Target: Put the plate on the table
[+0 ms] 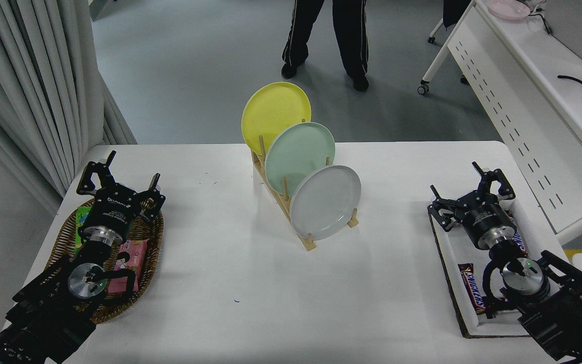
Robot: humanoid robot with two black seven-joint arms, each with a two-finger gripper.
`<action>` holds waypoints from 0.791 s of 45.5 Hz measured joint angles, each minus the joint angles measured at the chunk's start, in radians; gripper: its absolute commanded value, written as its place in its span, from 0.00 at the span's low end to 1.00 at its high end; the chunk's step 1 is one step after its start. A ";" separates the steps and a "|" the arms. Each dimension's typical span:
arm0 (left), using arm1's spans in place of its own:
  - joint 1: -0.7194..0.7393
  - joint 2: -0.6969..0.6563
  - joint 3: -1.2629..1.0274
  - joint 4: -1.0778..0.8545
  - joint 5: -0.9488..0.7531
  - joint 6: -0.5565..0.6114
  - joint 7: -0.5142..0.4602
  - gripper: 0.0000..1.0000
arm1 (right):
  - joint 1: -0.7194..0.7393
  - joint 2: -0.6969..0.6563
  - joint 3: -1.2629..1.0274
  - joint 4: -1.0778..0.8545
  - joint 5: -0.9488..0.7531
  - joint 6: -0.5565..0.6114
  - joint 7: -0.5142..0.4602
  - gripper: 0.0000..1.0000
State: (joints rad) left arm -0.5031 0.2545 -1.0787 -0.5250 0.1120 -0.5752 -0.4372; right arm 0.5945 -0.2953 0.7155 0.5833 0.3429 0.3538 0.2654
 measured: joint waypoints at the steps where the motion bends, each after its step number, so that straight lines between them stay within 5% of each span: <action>1: 0.000 0.000 0.000 0.000 0.000 0.000 0.000 1.00 | 0.000 0.000 0.001 0.000 0.000 -0.003 0.000 1.00; 36: 0.000 -0.001 0.000 0.000 -0.001 0.000 0.000 1.00 | 0.028 0.008 -0.003 0.003 -0.001 -0.030 0.000 1.00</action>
State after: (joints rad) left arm -0.5031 0.2536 -1.0789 -0.5248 0.1112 -0.5752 -0.4372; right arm 0.6228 -0.2872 0.7129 0.5865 0.3421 0.3239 0.2654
